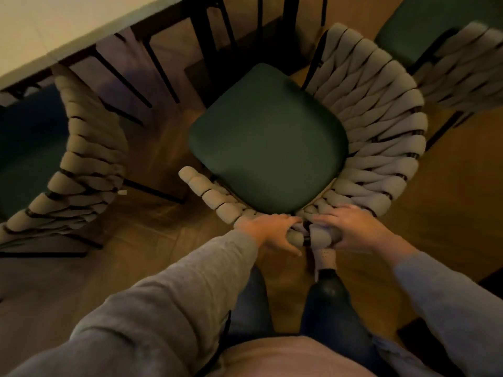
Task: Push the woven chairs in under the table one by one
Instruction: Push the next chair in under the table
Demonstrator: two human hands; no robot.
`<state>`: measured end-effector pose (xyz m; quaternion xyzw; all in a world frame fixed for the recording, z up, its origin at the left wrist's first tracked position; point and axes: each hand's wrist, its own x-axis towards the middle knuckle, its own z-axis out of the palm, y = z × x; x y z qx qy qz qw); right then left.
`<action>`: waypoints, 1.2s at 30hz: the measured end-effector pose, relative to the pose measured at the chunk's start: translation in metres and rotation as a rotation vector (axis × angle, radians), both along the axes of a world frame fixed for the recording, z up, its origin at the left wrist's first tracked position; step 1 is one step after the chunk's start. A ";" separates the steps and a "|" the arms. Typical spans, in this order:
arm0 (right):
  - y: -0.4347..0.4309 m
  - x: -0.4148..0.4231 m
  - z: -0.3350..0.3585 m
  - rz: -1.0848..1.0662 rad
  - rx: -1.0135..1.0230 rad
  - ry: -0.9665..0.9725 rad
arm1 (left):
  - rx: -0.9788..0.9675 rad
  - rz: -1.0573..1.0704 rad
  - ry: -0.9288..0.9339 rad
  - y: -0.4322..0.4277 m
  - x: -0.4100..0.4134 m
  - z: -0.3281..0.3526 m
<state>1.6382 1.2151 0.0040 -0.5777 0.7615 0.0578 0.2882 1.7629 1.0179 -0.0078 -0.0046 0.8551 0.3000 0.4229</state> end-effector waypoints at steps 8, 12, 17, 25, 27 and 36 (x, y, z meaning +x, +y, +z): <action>0.049 -0.119 -0.003 0.319 -0.102 0.030 | 0.019 0.312 -0.112 0.082 -0.051 0.012; 0.050 -0.190 0.010 0.365 0.072 0.195 | -0.265 0.327 -0.030 0.116 -0.068 0.014; 0.034 -0.215 0.011 0.504 0.161 0.296 | -0.308 0.354 0.021 0.126 -0.064 0.017; -0.005 -0.208 0.023 0.556 0.162 0.256 | -0.351 0.432 0.086 0.092 -0.057 0.022; -0.022 -0.202 0.026 0.549 0.141 0.254 | -0.383 0.447 0.069 0.075 -0.053 0.026; -0.101 -0.195 0.021 0.505 0.164 0.203 | -0.490 0.440 -0.060 -0.009 -0.019 0.033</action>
